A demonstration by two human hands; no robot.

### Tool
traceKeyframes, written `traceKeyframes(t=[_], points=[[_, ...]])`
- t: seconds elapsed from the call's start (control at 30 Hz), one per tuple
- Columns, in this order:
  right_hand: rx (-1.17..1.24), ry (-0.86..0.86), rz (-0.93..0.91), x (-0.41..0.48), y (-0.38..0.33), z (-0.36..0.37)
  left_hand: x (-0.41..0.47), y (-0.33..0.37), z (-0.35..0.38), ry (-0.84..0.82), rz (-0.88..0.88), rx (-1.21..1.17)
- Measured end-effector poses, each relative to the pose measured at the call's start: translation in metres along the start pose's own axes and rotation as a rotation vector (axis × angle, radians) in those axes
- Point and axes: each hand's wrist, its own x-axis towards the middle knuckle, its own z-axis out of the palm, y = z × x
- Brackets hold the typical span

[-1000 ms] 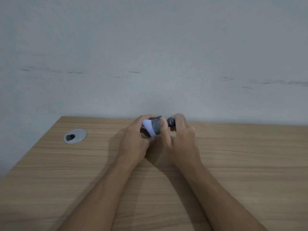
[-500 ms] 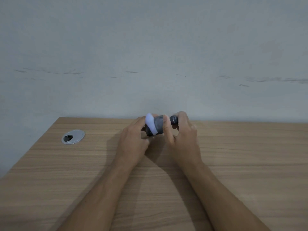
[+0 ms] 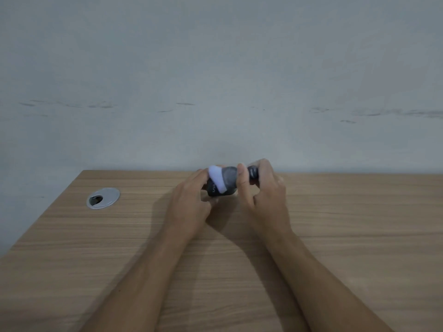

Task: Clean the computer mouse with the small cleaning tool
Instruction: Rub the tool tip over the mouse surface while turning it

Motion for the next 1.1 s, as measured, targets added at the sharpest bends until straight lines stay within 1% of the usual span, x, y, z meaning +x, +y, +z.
traceKeyframes(t=[0.07,0.13,0.27,0.37,0.47,0.57,0.63,0.9,1.0,1.03,1.1], points=[[-0.018,-0.021,0.0,-0.003,-0.003,0.005,-0.001,0.001,0.0,0.005,-0.008,-0.005],[-0.031,0.006,0.07,-0.001,0.0,0.007,0.0,-0.001,-0.001,0.019,0.023,0.011],[-0.1,0.055,0.219,0.003,0.015,0.0,0.001,-0.001,-0.004,-0.011,0.101,0.041],[-0.087,0.082,0.308,0.006,0.021,-0.006,0.001,0.002,-0.002,-0.019,0.124,0.058],[-0.033,0.138,0.281,0.008,0.012,-0.008,0.001,0.002,-0.001,-0.041,0.117,0.096],[0.009,0.109,0.2,0.003,-0.003,-0.003,0.001,0.004,-0.001,-0.061,0.096,0.104],[0.024,0.083,0.192,-0.001,-0.006,0.003,0.001,0.003,0.0,-0.047,0.115,0.118],[-0.127,0.098,0.356,0.005,0.017,0.001,0.001,-0.002,0.002,-0.059,0.159,0.216],[-0.159,0.082,0.446,0.007,0.023,-0.004,0.002,-0.002,0.002,-0.052,0.137,0.131],[-0.141,0.085,0.449,0.008,0.024,-0.006,0.002,-0.002,0.002,-0.035,0.13,0.092],[-0.053,0.094,0.393,0.007,0.021,-0.006,0.002,-0.001,0.002,-0.014,0.102,0.043]])
